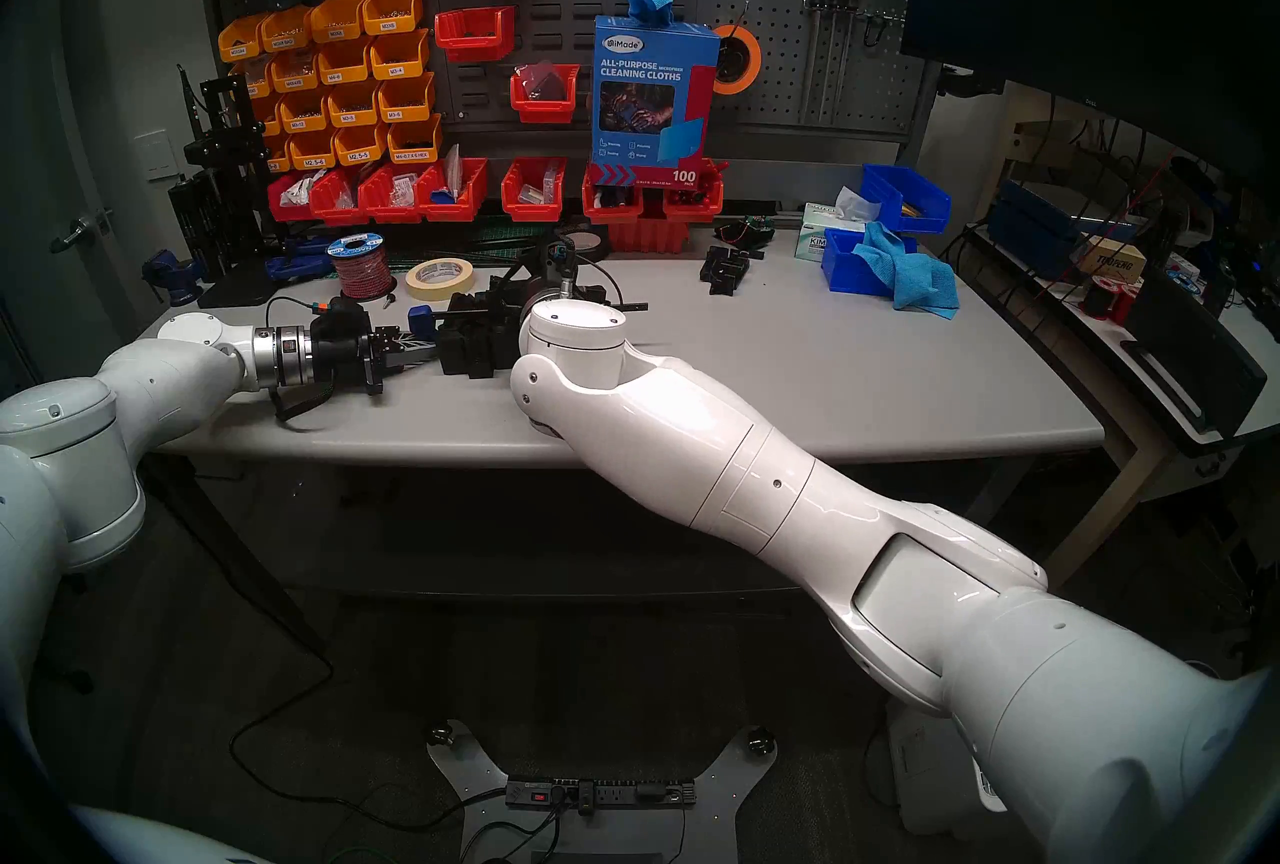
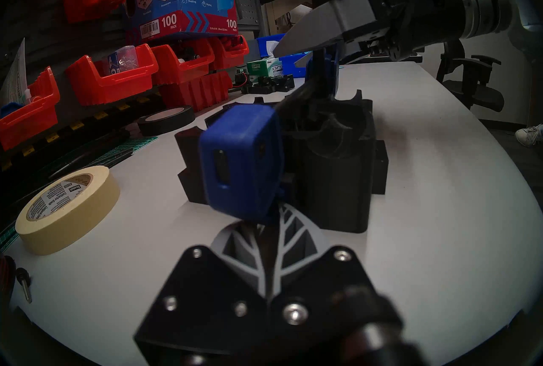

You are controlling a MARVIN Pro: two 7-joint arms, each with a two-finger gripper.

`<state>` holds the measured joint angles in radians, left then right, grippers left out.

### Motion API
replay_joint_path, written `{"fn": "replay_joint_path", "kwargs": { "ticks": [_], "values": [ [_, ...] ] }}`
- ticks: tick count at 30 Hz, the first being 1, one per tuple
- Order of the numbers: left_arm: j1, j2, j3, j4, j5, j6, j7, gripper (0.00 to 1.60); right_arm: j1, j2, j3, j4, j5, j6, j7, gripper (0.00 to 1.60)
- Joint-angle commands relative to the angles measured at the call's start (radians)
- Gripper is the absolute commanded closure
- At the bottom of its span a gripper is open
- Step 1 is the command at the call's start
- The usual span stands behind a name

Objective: Clamp the two 3D printed pieces together with the clamp

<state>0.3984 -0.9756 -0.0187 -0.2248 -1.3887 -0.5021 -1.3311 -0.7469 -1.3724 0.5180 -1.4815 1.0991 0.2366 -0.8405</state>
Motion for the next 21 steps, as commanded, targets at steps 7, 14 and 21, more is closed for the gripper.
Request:
{"fn": "replay_joint_path", "kwargs": {
  "ticks": [7, 14, 21],
  "values": [
    [-0.012, -0.054, -0.004, -0.034, -0.003, -0.002, -0.039, 1.6, 0.014, 0.0, -0.083, -0.04, -0.108, -0.018, -0.03, 0.0],
    [-0.011, -0.055, -0.005, -0.034, -0.003, -0.003, -0.041, 1.6, 0.033, 0.013, -0.116, -0.041, -0.168, -0.024, -0.057, 0.0],
    [-0.011, -0.055, -0.005, -0.035, -0.003, -0.003, -0.043, 1.6, 0.059, 0.025, -0.136, -0.037, -0.22, -0.028, -0.089, 0.0]
  ]
}}
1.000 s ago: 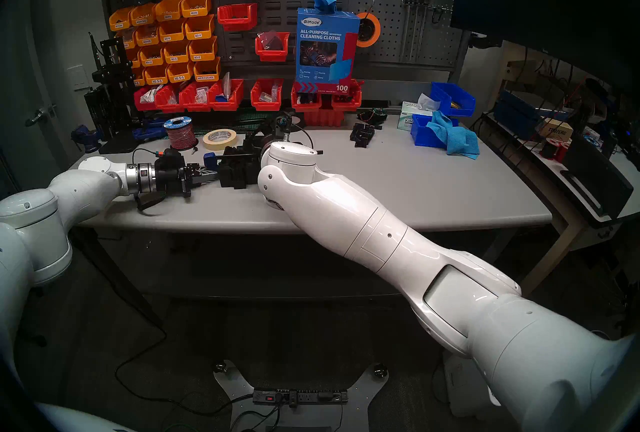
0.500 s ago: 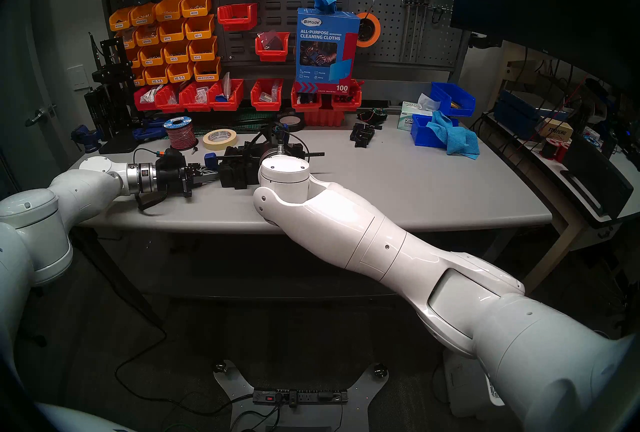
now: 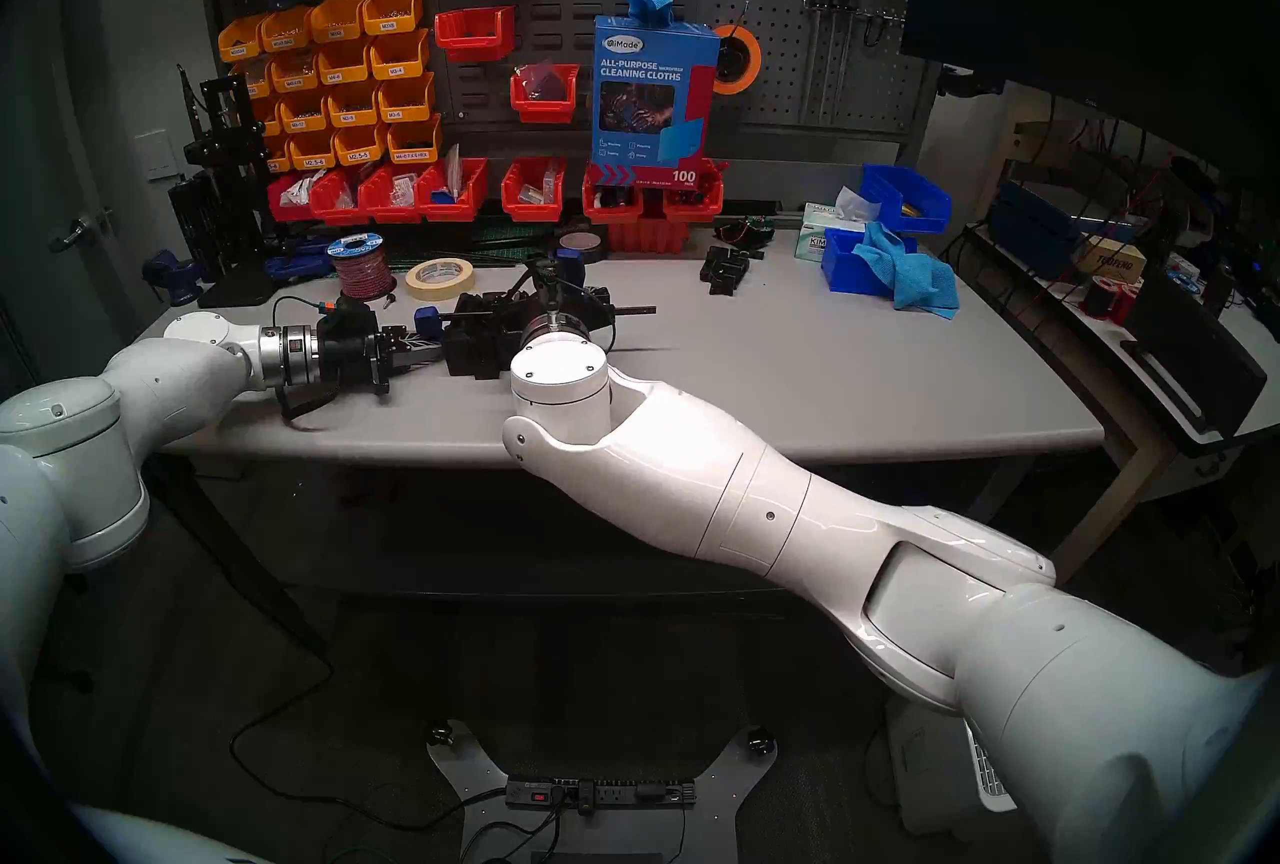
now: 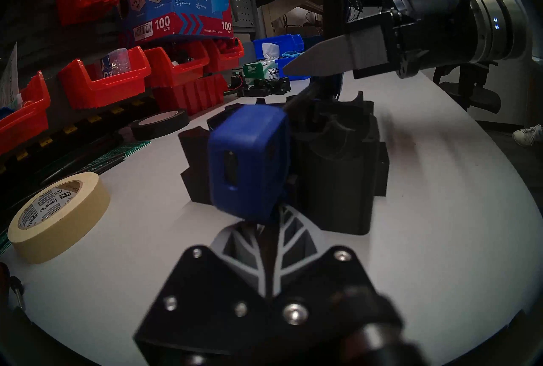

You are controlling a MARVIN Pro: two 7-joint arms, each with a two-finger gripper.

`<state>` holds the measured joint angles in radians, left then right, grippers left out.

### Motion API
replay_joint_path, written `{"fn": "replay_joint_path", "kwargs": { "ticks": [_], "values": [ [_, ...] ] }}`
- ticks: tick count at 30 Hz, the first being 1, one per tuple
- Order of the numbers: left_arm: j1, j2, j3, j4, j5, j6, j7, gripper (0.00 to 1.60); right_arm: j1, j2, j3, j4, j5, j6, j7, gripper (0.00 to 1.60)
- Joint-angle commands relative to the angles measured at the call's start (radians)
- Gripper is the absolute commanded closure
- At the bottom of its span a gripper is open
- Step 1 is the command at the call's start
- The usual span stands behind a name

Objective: Clamp the two 3D printed pieces together with the clamp

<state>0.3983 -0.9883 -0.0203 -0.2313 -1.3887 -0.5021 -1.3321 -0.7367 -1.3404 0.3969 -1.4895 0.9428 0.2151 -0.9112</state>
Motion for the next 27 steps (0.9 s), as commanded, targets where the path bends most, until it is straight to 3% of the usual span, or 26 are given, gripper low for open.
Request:
{"fn": "replay_joint_path", "kwargs": {
  "ticks": [1, 15, 27],
  "values": [
    [-0.011, -0.043, -0.003, -0.029, -0.003, -0.003, -0.042, 1.6, 0.053, -0.005, -0.02, -0.029, -0.073, -0.006, -0.025, 0.0],
    [-0.012, -0.043, -0.005, -0.037, -0.002, -0.004, -0.052, 1.6, 0.082, 0.008, -0.057, -0.03, -0.142, -0.011, -0.087, 0.0],
    [-0.012, -0.042, -0.005, -0.041, -0.002, -0.006, -0.057, 1.6, 0.028, 0.016, -0.051, -0.02, -0.114, -0.038, -0.153, 0.0]
  ]
}}
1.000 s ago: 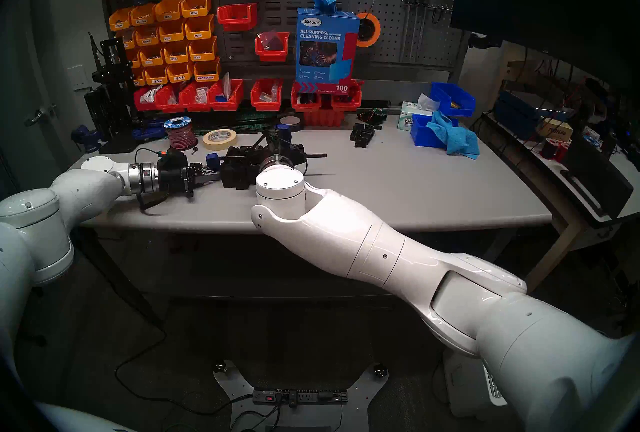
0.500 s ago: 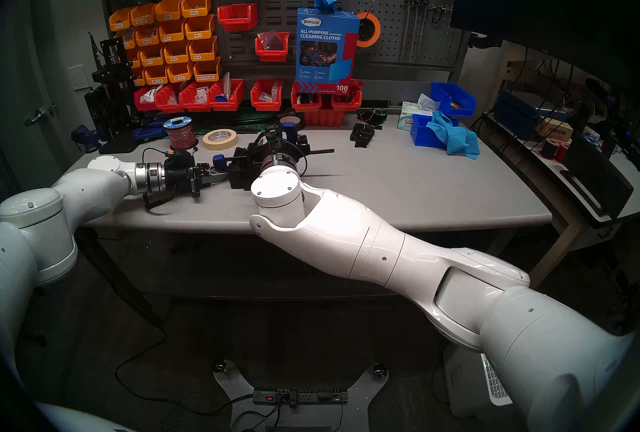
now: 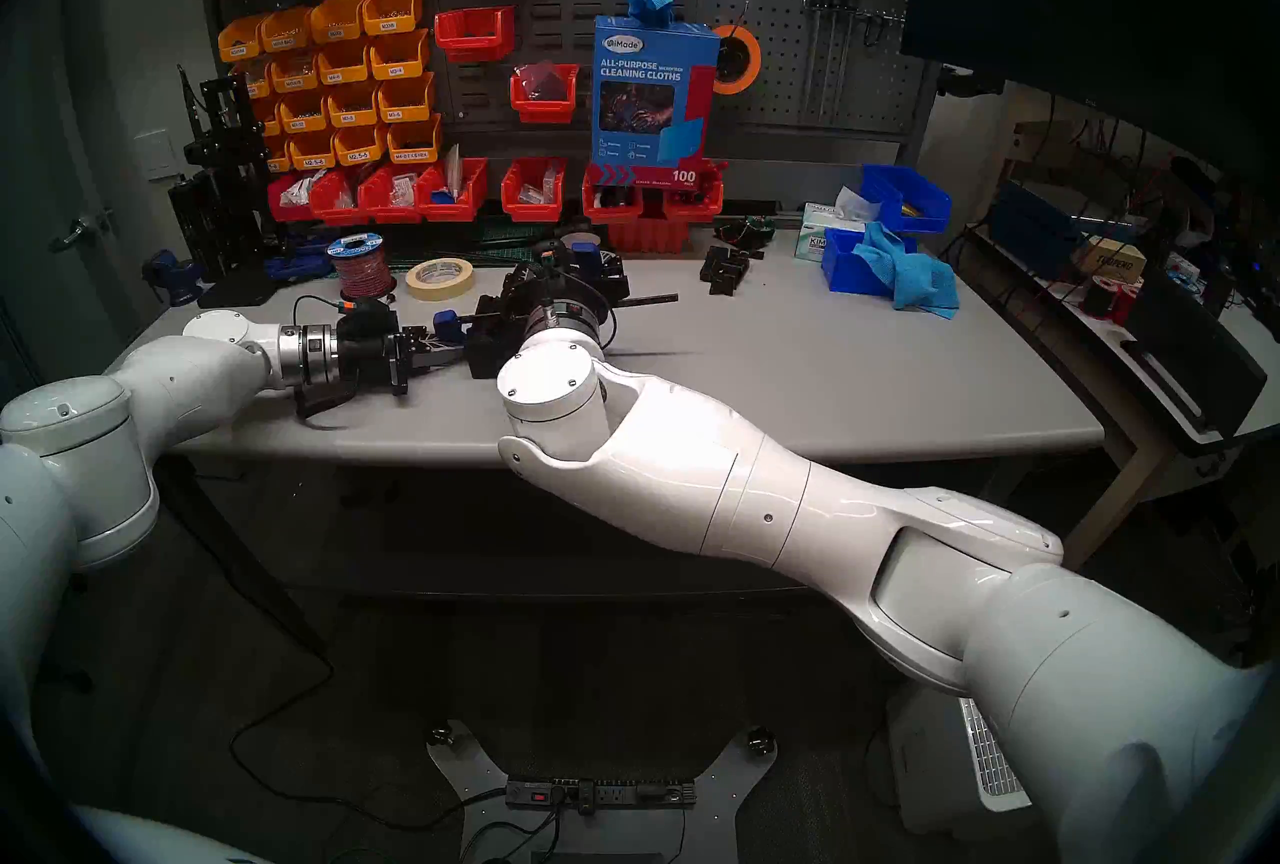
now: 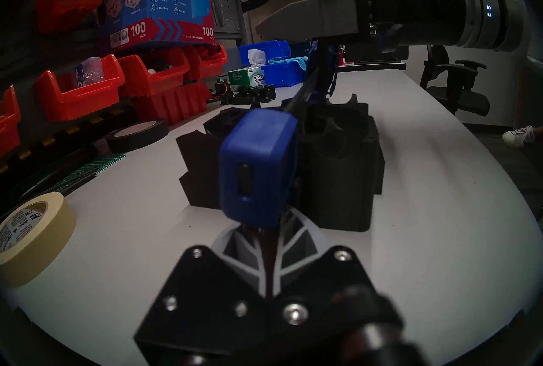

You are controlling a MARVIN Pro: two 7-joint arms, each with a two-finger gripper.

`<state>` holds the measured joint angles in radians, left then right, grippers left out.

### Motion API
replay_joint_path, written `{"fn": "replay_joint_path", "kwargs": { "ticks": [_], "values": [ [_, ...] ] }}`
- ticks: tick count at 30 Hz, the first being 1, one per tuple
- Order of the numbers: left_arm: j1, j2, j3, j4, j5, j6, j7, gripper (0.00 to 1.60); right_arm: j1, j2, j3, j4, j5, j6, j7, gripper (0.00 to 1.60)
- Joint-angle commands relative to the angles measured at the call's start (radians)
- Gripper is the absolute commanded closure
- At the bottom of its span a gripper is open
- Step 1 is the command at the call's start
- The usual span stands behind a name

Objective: Clamp the two 3D printed pieces together with the clamp

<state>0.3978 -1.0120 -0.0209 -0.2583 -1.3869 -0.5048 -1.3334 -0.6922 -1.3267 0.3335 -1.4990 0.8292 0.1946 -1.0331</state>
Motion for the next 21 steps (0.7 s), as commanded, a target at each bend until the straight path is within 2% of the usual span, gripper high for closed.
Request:
{"fn": "replay_joint_path", "kwargs": {
  "ticks": [1, 9, 21],
  "values": [
    [-0.011, -0.018, -0.004, -0.015, -0.004, -0.004, -0.056, 1.6, -0.018, 0.003, 0.014, -0.01, 0.0, -0.019, -0.036, 0.0],
    [-0.011, -0.017, -0.004, -0.018, -0.004, -0.007, -0.054, 1.6, -0.011, 0.003, 0.024, -0.013, -0.016, -0.03, -0.069, 0.0],
    [-0.01, -0.015, -0.004, -0.024, -0.003, -0.014, -0.046, 1.6, 0.047, 0.0, 0.023, -0.021, -0.058, -0.019, -0.09, 0.0]
  ]
}}
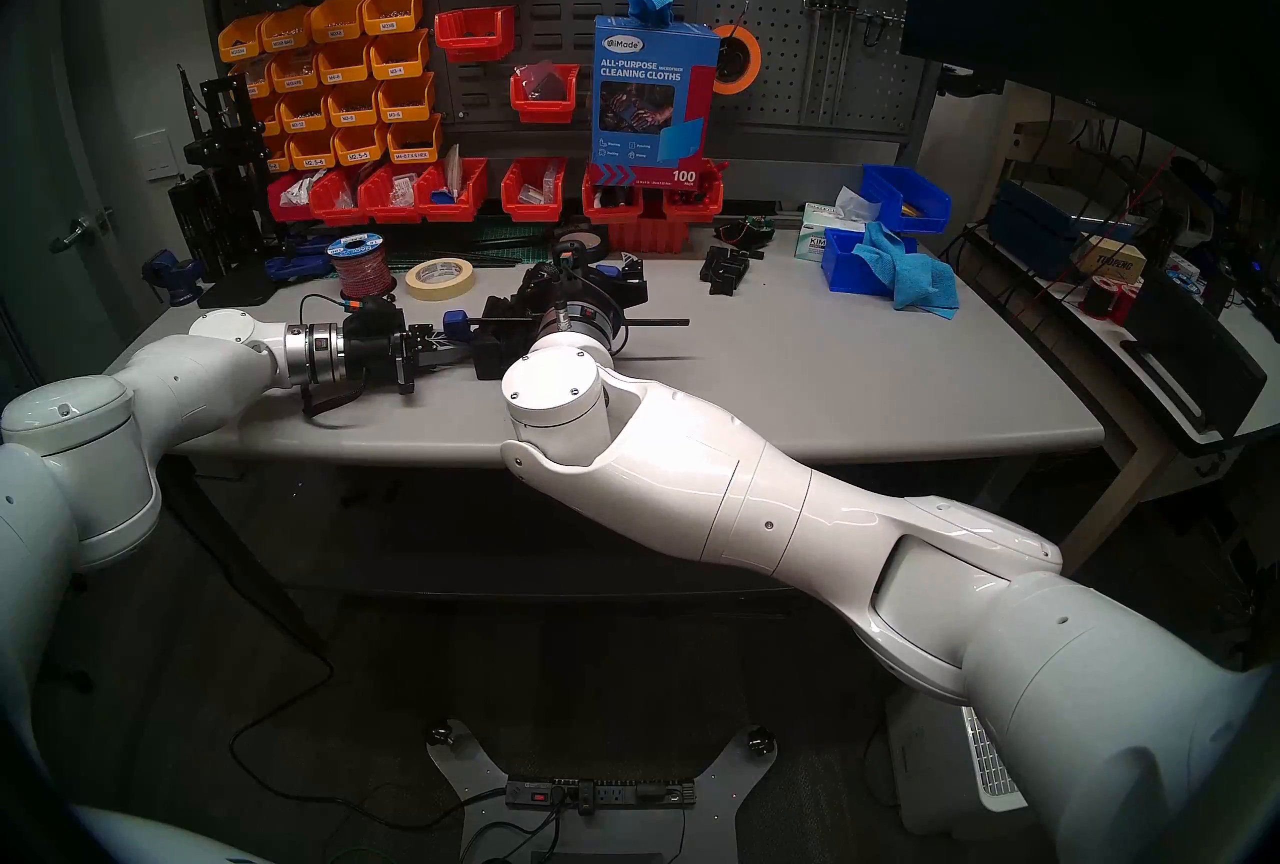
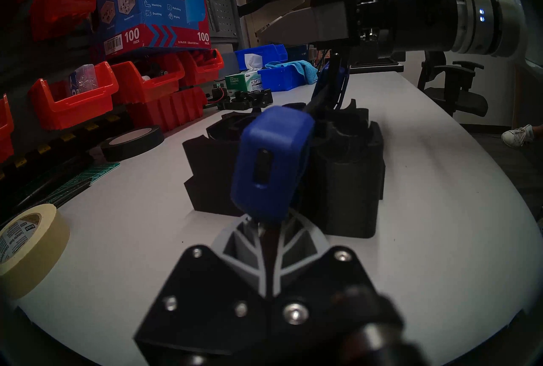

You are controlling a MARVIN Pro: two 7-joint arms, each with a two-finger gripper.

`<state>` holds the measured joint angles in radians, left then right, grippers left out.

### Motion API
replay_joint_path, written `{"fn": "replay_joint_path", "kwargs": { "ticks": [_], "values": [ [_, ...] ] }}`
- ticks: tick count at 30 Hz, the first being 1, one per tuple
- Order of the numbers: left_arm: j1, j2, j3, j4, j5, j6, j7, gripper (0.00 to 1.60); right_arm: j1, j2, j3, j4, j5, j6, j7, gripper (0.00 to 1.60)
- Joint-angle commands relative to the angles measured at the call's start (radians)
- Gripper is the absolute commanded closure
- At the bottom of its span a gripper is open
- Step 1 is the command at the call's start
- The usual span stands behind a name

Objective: Clamp the two 3D printed pieces together with the clamp

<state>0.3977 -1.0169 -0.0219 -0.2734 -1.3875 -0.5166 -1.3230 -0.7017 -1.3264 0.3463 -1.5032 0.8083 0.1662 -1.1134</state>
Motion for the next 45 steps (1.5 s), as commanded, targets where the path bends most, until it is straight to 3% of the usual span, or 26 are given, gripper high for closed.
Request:
{"fn": "replay_joint_path", "kwargs": {
  "ticks": [1, 20, 30, 45],
  "values": [
    [-0.01, -0.01, -0.003, -0.01, -0.002, -0.003, -0.056, 1.6, 0.062, 0.0, 0.011, -0.018, -0.04, 0.01, -0.01, 0.0],
    [-0.01, -0.006, -0.002, -0.021, -0.001, -0.011, -0.054, 1.6, 0.12, -0.006, 0.018, -0.029, -0.058, 0.044, -0.016, 0.0],
    [-0.01, -0.004, -0.001, -0.024, -0.001, -0.013, -0.054, 1.6, 0.086, -0.011, 0.025, -0.025, -0.021, 0.053, -0.026, 0.0],
    [-0.009, -0.002, 0.0, -0.031, -0.001, -0.019, -0.044, 1.6, 0.034, 0.067, 0.046, -0.035, -0.027, 0.04, -0.127, 0.0]
  ]
}}
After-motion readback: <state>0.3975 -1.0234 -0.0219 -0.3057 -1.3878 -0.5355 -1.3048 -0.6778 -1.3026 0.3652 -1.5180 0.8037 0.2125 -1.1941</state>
